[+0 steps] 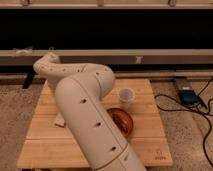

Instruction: Place the eraser on the white sponge

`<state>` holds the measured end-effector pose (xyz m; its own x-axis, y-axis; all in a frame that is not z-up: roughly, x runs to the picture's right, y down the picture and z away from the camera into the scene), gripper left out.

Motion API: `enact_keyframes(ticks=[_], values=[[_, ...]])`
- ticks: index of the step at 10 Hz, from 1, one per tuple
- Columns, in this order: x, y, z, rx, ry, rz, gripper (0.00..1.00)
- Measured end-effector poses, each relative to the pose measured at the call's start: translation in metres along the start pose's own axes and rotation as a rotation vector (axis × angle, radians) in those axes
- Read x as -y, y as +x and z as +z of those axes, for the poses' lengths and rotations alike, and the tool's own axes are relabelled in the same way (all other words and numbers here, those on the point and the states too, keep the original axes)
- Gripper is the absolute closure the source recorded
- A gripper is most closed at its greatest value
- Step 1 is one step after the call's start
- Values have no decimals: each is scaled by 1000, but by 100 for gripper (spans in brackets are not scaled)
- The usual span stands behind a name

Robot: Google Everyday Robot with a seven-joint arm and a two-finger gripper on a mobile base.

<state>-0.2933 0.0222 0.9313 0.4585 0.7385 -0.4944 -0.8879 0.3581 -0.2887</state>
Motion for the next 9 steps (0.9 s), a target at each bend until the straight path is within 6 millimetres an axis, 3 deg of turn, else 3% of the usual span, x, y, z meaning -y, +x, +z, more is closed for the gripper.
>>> enact_keyframes(ticks=[9], values=[[6, 11, 36, -145, -84, 0, 36]])
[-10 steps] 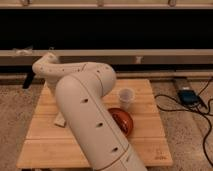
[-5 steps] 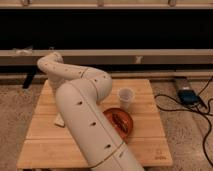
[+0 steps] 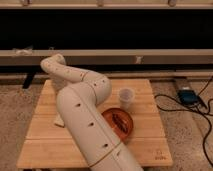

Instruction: Place the eraser on the white sponge

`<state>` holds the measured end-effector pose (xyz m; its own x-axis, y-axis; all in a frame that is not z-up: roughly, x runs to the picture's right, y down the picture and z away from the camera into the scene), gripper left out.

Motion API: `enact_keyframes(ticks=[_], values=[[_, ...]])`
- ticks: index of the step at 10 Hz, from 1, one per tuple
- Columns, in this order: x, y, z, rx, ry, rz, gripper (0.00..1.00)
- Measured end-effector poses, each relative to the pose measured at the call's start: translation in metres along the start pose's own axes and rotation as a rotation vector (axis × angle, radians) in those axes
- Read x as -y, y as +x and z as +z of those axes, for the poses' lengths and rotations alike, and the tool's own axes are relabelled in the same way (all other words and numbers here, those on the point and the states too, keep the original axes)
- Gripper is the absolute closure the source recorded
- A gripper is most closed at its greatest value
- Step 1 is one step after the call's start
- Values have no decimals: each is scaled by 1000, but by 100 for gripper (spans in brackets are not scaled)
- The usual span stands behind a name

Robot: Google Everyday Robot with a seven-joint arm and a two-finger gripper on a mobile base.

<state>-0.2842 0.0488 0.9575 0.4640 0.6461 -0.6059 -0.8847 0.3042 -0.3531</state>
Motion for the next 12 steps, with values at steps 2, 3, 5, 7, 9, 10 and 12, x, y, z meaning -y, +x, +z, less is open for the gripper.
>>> enact_keyframes(ticks=[2, 3, 5, 7, 9, 10, 12], values=[[-2, 5, 2, -14, 9, -9, 53], [-4, 9, 2, -23, 13, -7, 65], [-4, 18, 2, -41, 20, 0, 82], [-5, 32, -2, -57, 21, 2, 99], [-13, 44, -12, -39, 20, -10, 100], [-14, 54, -22, 1, 48, -17, 100], [-12, 68, -45, 115, 101, -9, 100]])
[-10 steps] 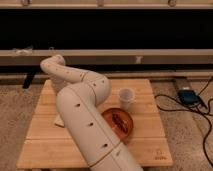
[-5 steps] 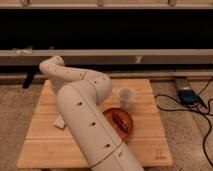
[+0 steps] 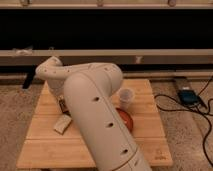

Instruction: Place the eraser on the white sponge

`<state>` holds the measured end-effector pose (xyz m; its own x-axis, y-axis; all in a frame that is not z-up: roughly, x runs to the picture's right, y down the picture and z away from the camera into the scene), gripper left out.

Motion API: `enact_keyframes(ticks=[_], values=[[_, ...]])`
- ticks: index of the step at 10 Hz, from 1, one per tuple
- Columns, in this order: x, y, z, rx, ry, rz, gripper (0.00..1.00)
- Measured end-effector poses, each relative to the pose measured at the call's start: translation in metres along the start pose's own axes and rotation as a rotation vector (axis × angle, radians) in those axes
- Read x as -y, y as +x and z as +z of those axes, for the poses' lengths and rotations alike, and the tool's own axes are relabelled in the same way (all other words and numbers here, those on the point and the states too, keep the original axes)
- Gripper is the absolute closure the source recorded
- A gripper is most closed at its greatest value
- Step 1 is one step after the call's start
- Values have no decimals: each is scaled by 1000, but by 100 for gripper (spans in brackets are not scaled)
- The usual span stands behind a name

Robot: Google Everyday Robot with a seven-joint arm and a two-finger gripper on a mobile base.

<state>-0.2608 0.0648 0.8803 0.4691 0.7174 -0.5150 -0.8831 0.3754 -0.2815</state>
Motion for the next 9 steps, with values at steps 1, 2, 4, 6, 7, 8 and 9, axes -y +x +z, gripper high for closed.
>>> enact_keyframes(ticks=[1, 2, 4, 6, 7, 8, 9], values=[[4, 8, -14, 52, 0, 9, 100], [12, 16, -23, 80, 1, 23, 100], [13, 28, -39, 110, -12, 24, 100], [9, 48, -43, 118, -30, 12, 100], [5, 53, -44, 116, -34, 4, 100], [-2, 60, -44, 105, -43, -10, 100], [-11, 65, -43, 93, -52, -32, 100]])
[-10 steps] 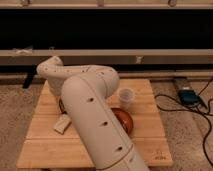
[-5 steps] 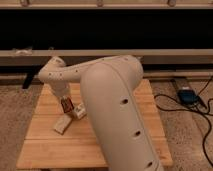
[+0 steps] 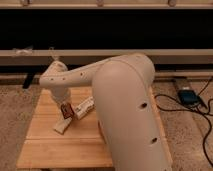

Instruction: Place the eraser on the white sponge

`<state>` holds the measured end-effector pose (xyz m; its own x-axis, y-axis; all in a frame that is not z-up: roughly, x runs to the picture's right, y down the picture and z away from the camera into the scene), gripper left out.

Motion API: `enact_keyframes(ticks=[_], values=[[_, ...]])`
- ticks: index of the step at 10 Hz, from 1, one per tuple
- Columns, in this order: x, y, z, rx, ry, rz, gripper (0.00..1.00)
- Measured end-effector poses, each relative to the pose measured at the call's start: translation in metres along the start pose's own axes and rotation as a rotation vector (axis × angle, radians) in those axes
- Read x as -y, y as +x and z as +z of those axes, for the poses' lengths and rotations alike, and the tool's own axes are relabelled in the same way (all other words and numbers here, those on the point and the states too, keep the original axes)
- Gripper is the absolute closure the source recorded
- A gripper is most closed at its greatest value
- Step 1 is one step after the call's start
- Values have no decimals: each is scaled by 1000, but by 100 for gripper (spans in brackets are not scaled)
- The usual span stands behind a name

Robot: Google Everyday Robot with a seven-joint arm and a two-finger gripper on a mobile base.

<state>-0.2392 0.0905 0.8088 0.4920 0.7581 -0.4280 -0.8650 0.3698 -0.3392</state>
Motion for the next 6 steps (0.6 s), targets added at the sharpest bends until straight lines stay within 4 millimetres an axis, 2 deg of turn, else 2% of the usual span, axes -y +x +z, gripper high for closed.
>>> enact_keyframes(ticks=[3, 4, 5, 6], values=[[-15, 14, 8, -55, -20, -57, 100], [-28, 20, 12, -74, -21, -91, 100], [-33, 24, 15, -90, -26, -106, 98], [-32, 27, 21, -112, -19, -125, 88]])
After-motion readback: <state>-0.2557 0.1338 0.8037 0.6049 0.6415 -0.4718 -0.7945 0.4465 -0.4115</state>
